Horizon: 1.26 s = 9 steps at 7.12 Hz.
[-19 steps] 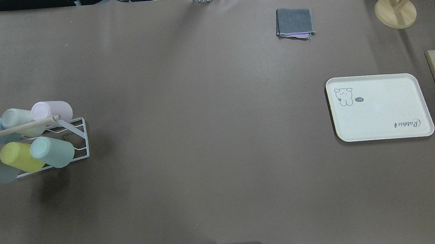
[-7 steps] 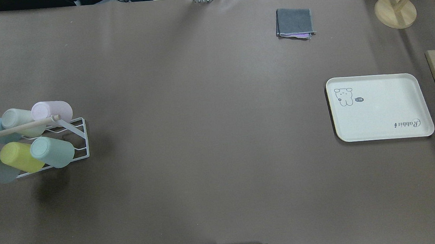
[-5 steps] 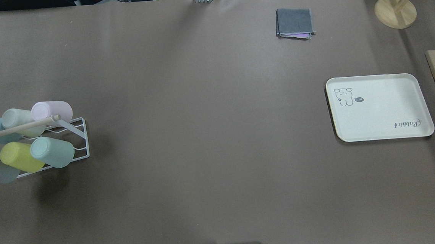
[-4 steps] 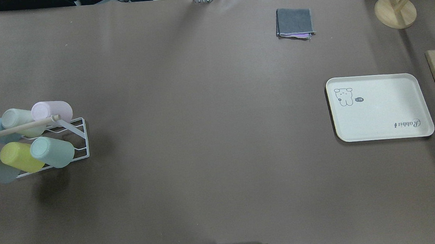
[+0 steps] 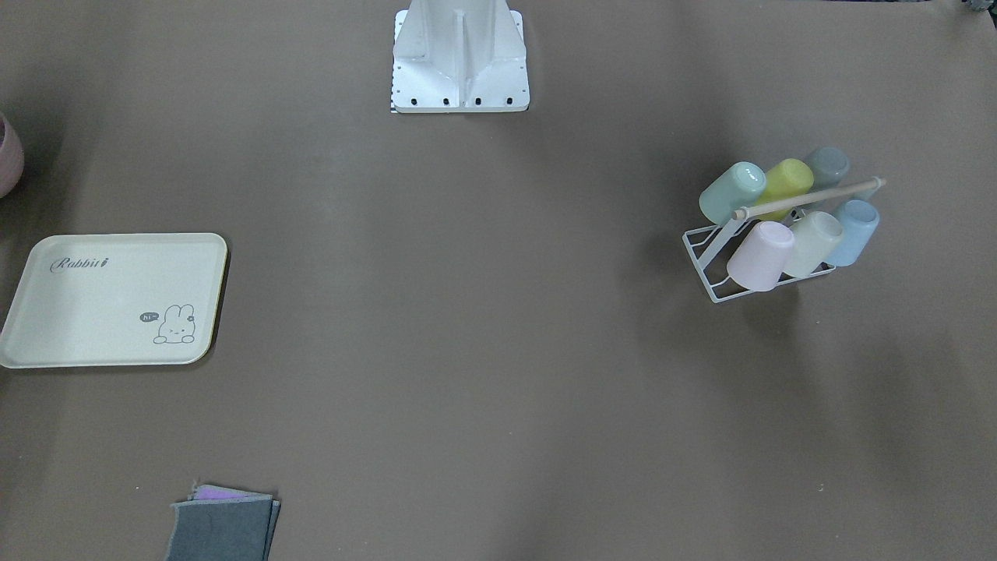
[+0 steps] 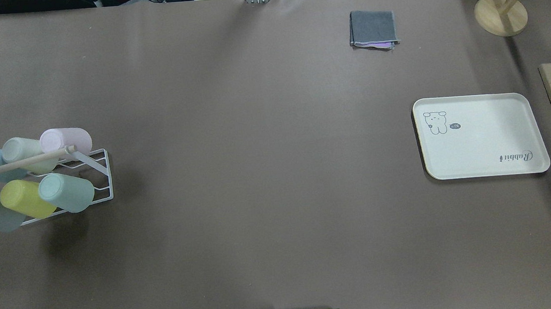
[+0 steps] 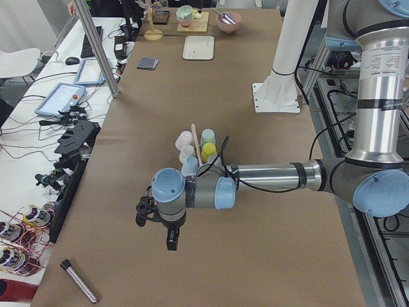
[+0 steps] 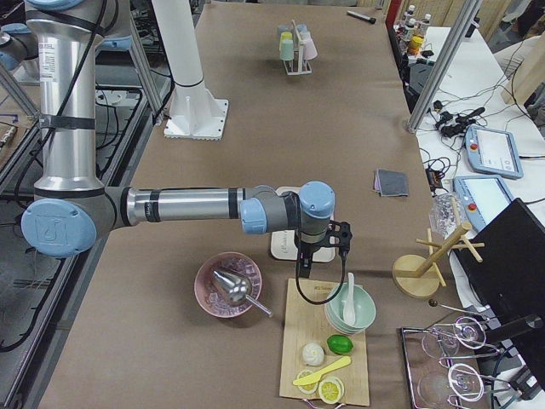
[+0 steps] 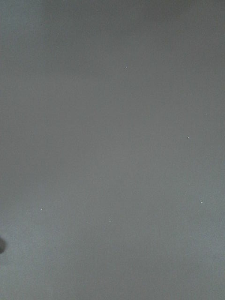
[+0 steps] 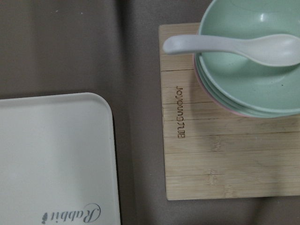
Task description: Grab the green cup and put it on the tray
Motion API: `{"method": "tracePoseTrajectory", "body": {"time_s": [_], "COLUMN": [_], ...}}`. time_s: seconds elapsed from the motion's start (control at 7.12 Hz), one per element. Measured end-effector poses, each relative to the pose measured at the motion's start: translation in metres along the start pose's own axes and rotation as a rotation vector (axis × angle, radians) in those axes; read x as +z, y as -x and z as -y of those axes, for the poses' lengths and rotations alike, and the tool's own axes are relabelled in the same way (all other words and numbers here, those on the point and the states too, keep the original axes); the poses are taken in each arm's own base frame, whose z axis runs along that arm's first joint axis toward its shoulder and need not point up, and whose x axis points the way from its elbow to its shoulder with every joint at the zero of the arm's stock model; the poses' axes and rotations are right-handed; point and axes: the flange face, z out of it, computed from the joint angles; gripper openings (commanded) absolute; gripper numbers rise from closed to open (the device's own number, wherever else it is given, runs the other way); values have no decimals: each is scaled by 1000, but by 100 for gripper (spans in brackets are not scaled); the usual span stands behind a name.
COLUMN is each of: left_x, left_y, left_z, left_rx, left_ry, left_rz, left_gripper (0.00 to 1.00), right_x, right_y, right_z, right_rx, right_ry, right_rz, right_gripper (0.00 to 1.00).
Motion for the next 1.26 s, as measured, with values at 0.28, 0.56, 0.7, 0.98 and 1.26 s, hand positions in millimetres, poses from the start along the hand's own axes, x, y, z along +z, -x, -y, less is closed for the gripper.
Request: {"method": "tracePoseTrajectory", "body": {"time_s": [0.28, 0.56, 0.7, 0.98, 1.26], "left_x": [1, 2, 1, -1, -7], "left_y": [1, 1, 1, -2, -7], "left_z": [-2, -2, -1, 2, 4], "left_rx": [0, -2, -3, 0, 10], "left_ry": [0, 2, 4, 1, -10], "left_rz": [0, 0, 0, 0, -1], "left_gripper": [98, 98, 98, 98, 99], "right_x": [1, 1, 1, 0, 1], "right_y": [0, 0, 0, -1, -3], "right_z": [0, 0, 0, 0, -3], "right_rx": [1, 4, 4, 6, 10], "right_ry": [2, 5, 5, 4, 6], "right_rz": [0, 2, 3, 3, -1], "right_gripper": [99, 99, 99, 99, 98]}}
